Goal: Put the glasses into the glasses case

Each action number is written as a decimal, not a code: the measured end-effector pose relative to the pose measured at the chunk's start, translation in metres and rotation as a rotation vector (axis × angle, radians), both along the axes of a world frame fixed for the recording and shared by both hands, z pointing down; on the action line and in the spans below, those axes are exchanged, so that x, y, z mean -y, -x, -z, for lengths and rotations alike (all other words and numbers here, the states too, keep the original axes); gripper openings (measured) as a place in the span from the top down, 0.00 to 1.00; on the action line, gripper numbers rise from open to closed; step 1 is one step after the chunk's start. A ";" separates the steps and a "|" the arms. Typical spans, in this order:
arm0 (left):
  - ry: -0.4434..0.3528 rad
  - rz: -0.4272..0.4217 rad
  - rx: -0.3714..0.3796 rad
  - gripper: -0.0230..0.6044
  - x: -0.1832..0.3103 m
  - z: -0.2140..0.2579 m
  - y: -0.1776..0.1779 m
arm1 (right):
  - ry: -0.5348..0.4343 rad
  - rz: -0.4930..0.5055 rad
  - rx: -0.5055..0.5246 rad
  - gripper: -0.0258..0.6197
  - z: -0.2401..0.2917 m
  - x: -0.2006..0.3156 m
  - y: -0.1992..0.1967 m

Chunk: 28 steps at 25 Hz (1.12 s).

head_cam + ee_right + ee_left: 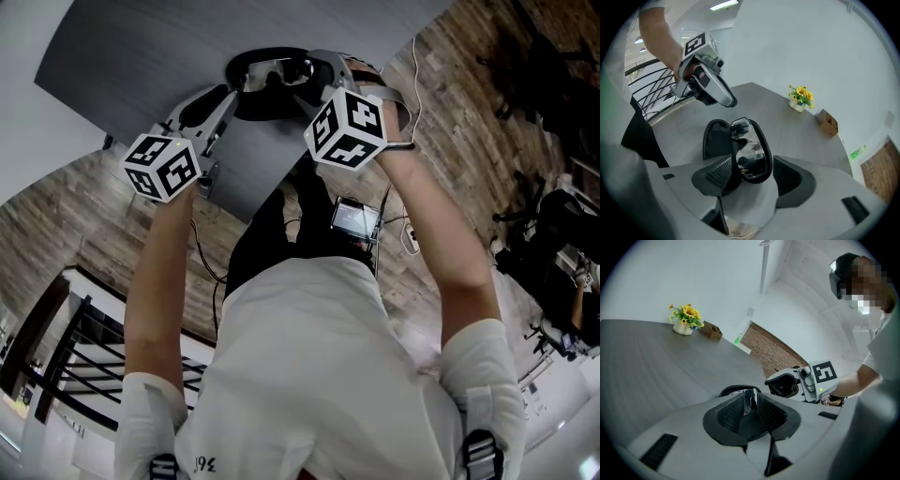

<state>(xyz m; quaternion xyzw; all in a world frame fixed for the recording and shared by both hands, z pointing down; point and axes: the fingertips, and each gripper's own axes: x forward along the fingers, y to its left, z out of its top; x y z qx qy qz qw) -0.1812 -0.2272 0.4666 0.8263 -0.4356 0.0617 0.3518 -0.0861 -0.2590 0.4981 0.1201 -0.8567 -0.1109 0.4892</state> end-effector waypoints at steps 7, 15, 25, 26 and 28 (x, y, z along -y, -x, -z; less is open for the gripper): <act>-0.039 -0.031 -0.024 0.90 -0.007 0.019 -0.016 | 0.028 -0.048 0.053 0.54 0.012 -0.009 0.000; -0.068 -0.035 -0.053 0.91 -0.011 0.036 -0.023 | -0.020 -0.095 0.089 0.92 0.030 -0.009 -0.006; -0.101 -0.047 -0.093 0.91 -0.032 0.064 -0.033 | 0.004 -0.210 0.166 0.94 0.057 -0.017 -0.018; -0.103 -0.050 -0.096 0.91 -0.035 0.066 -0.034 | 0.004 -0.214 0.167 0.94 0.058 -0.018 -0.019; -0.108 -0.052 -0.100 0.91 -0.039 0.070 -0.035 | 0.001 -0.221 0.168 0.94 0.062 -0.022 -0.021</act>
